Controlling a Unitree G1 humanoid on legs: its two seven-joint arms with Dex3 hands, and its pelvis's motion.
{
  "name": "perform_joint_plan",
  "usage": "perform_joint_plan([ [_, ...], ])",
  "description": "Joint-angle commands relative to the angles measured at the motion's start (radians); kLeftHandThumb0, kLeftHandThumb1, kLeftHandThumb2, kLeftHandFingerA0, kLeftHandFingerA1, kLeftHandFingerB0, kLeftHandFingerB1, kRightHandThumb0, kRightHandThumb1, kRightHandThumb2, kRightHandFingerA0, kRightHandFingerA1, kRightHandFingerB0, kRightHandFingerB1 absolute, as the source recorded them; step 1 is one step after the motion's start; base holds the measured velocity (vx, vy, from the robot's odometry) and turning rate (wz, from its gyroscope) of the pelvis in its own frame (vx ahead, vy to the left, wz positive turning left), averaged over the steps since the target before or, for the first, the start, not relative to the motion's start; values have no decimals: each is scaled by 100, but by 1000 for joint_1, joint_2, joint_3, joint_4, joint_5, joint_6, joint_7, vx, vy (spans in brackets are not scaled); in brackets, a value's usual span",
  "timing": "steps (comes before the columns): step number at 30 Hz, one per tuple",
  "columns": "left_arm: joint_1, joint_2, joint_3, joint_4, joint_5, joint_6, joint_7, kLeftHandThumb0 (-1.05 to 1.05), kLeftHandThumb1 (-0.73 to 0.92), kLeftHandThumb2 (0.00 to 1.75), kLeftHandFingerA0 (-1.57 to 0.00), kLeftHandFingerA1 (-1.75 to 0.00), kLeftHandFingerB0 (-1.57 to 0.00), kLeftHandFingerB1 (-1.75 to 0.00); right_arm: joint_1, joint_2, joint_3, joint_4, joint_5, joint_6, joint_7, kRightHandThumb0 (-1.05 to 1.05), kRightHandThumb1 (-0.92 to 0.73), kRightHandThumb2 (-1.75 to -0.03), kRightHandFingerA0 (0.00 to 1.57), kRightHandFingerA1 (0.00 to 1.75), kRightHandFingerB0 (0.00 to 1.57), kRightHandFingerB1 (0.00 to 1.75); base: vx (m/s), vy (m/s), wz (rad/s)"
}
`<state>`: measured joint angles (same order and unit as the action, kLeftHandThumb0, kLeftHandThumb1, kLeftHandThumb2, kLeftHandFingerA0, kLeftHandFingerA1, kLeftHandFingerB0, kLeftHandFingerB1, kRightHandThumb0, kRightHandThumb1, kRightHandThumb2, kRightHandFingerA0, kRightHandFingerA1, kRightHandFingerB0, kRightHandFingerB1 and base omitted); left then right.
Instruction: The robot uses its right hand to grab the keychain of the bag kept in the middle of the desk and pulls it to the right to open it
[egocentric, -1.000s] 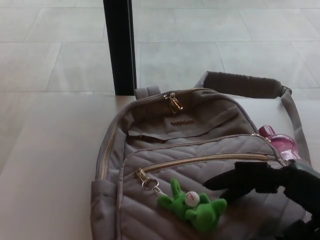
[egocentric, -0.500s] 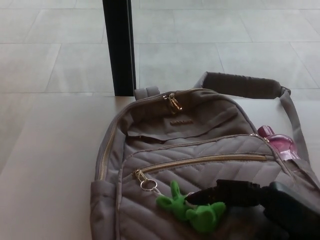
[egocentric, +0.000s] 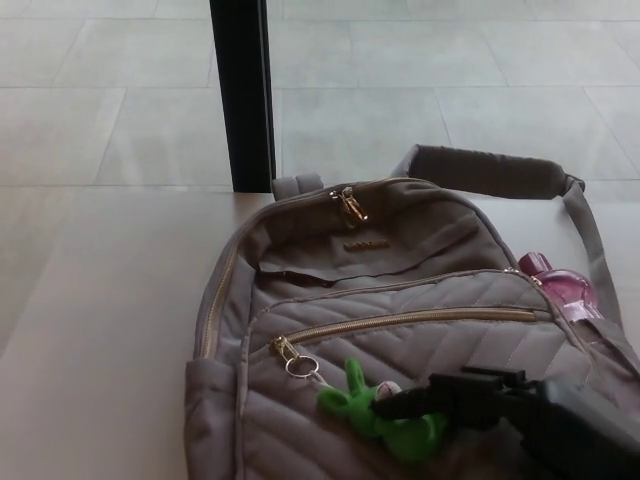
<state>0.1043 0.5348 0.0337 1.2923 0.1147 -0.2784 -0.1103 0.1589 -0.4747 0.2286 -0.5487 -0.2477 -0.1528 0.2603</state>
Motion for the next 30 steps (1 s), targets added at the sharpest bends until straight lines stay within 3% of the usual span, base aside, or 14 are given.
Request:
perform_joint_plan([
  [1, 7, 5, -15, 0, 23, -12, -3, -53, 59, 58, -77, -91, -59, -42, 41, 20, 11, 45, -121, 41, -28, -55, -45, -81, 68, 68, 45, 52, 0, 0, 0],
  [2, 6, 5, -18, 1, 24, -11, 1, -53, 59, 58, -77, -91, -59, -42, 43, 25, 14, 41, -127, 51, -26, -55, -45, -81, 68, 68, 45, 52, 0, 0, 0],
  [3, 6, 5, -18, 0, 22, -10, -1, -53, 59, 58, -77, -90, -60, -42, 44, 30, 16, 42, -132, 50, -28, -49, -55, -57, 72, 60, 51, 38, 0, 0, 0],
  [4, 8, 3, -18, 0, 18, -11, -2, -55, 49, 89, -77, -88, -54, -59, 45, 40, 23, 47, -138, 43, -34, -48, -55, -57, 73, 60, 51, 38, 0, 0, 0],
  [5, 10, 2, -17, 0, 16, -11, -3, -52, 59, 58, -77, -91, -60, -42, 46, 48, 27, 49, -143, 42, -38, -57, -46, -82, 70, 68, 44, 51, 0, 0, 0],
  [6, 11, 3, -15, -2, 13, -13, -5, -54, 57, 59, -78, -91, -58, -43, 47, 62, 37, 57, -159, 37, -52, -50, -55, -57, 77, 61, 51, 37, 0, 0, 0],
  [11, 14, 2, -11, -4, 7, -22, -12, -49, 60, 58, -83, -104, -60, -43, 52, 94, 76, 61, -207, 34, -65, -51, -56, -57, 78, 61, 49, 37, 0, 0, 0],
  [17, 22, -2, -3, -8, 3, -13, -16, -51, 59, 58, -83, -101, -63, -43, 43, 105, 118, 76, -244, 37, -60, -57, -60, -59, 75, 63, 42, 37, 0, 0, 0],
  [18, 23, -4, -7, -8, 8, -13, -8, -52, 57, 60, -80, -97, -60, -43, 41, 104, 122, 73, -252, 42, -55, -63, -49, -84, 71, 69, 32, 48, 0, 0, 0],
  [23, 35, -3, -10, -23, 9, -29, -15, -50, 61, 58, -77, -91, -61, -44, 27, 118, 117, 104, -227, -4, -84, -56, -45, -79, 74, 71, 18, 44, 0, 0, 0],
  [24, 28, -7, -12, -6, 14, -20, -4, -50, 61, 58, -78, -88, -61, -43, 18, 114, 106, 106, -221, 2, -80, -57, -46, -78, 74, 72, 10, 42, 0, 0, 0],
  [28, 24, -13, -15, 3, 17, -17, 6, -50, 61, 59, -76, -81, -61, -43, 11, 110, 94, 114, -228, -2, -87, -56, -47, -77, 74, 73, 6, 39, 0, 0, 0],
  [29, 27, -11, -13, 1, 13, -21, 2, -50, 61, 58, -74, -76, -62, -43, 11, 105, 83, 116, -224, -3, -85, -48, -56, -60, 76, 69, 7, 26, 0, 0, 0],
  [30, 27, -11, -14, 0, 14, -22, 3, -50, 60, 58, -77, -82, -63, -43, 12, 103, 79, 119, -222, -7, -87, -47, -56, -60, 76, 68, 6, 24, 0, 0, 0],
])
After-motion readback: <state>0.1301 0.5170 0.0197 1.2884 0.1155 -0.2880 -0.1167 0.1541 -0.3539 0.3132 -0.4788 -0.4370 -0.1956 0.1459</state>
